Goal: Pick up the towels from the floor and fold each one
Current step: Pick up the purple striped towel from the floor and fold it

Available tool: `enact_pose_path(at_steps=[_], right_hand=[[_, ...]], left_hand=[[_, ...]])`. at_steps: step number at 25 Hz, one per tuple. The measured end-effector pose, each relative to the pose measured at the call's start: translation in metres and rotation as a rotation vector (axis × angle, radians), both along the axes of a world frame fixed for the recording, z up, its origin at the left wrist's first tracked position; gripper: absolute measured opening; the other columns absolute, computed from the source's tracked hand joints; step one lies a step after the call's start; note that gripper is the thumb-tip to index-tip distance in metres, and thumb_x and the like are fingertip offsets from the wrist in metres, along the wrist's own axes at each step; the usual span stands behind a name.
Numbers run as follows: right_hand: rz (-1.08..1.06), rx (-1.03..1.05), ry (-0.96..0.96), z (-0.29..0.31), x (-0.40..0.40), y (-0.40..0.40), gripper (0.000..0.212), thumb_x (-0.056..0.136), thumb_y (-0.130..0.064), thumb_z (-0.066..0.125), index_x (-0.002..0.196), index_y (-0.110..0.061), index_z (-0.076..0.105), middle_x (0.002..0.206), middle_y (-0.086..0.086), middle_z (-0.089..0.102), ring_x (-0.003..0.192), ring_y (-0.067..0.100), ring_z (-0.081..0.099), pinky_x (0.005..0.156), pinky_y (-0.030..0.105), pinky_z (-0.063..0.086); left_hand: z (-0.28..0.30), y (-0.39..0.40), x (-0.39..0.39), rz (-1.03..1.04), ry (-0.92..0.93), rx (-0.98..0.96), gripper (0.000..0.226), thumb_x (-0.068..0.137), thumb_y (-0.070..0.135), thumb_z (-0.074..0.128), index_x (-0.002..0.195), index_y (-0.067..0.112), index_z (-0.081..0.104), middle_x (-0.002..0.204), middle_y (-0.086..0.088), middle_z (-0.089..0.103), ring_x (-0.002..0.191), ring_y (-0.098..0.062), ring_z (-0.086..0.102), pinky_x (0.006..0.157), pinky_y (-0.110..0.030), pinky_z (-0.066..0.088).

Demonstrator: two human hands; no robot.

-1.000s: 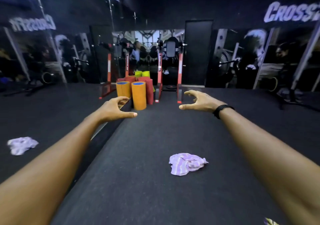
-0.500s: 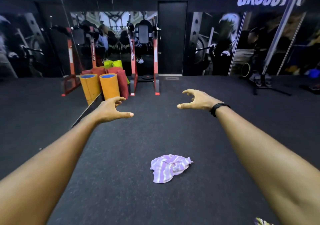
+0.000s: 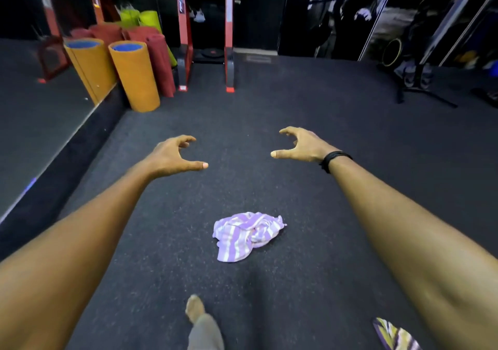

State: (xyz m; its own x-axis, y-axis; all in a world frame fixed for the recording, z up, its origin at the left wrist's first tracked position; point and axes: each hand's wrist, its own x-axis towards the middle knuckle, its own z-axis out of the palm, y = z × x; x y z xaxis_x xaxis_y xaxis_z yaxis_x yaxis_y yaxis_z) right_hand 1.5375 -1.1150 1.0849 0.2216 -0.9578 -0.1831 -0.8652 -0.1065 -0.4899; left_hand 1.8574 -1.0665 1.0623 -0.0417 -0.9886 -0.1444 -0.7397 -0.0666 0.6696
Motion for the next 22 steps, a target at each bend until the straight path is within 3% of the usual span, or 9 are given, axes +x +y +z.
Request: enact_pose_path(at_steps=[4, 11, 15, 19, 22], right_hand=[[-0.079, 0.063, 0.055, -0.1, 0.011, -0.088, 0.086, 0.068, -0.065, 0.071, 0.139, -0.028, 0.041, 0.143, 0.001, 0.043, 0.131, 0.022, 0.044, 0.106, 0.045, 0.039], [-0.09, 0.294, 0.171, -0.31, 0.031, -0.214, 0.079, 0.078, -0.055, 0.07, 0.143, -0.023, 0.039, 0.149, 0.004, 0.036, 0.136, 0.024, 0.038, 0.106, 0.042, 0.036], [-0.055, 0.42, 0.189, -0.451, 0.033, -0.252, 0.076, 0.079, -0.049, 0.07, 0.143, -0.02, 0.04, 0.15, 0.005, 0.036, 0.137, 0.025, 0.036, 0.109, 0.042, 0.035], [-0.044, 0.435, 0.195, -0.606, 0.031, -0.272, 0.068, 0.079, -0.045, 0.071, 0.137, -0.02, 0.047, 0.14, 0.005, 0.046, 0.128, 0.024, 0.045, 0.1, 0.037, 0.041], [-0.019, 0.465, 0.205, -0.716, 0.03, -0.272, 0.07, 0.075, -0.054, 0.065, 0.133, -0.019, 0.05, 0.135, 0.007, 0.051, 0.124, 0.027, 0.049, 0.096, 0.039, 0.044]], left_hand=[[-0.089, -0.106, 0.009, -0.047, 0.004, 0.097, 0.083, 0.067, 0.042, 0.083, 0.138, 0.02, 0.047, 0.138, -0.007, 0.052, 0.126, -0.022, 0.05, 0.102, -0.033, 0.039], [-0.274, -0.274, 0.008, -0.193, -0.045, 0.374, 0.089, 0.067, 0.041, 0.083, 0.142, 0.015, 0.043, 0.143, -0.009, 0.048, 0.131, -0.023, 0.046, 0.109, -0.035, 0.035], [-0.405, -0.321, 0.004, -0.209, -0.026, 0.49, 0.092, 0.067, 0.039, 0.083, 0.144, 0.016, 0.039, 0.148, -0.007, 0.042, 0.135, -0.022, 0.041, 0.109, -0.033, 0.033], [-0.555, -0.34, -0.001, -0.197, 0.03, 0.584, 0.095, 0.068, 0.037, 0.082, 0.147, 0.017, 0.033, 0.153, -0.004, 0.036, 0.138, -0.021, 0.037, 0.111, -0.032, 0.03], [-0.659, -0.342, -0.007, -0.232, 0.049, 0.62, 0.092, 0.068, 0.037, 0.083, 0.145, 0.014, 0.037, 0.149, -0.001, 0.04, 0.134, -0.016, 0.041, 0.104, -0.025, 0.032]])
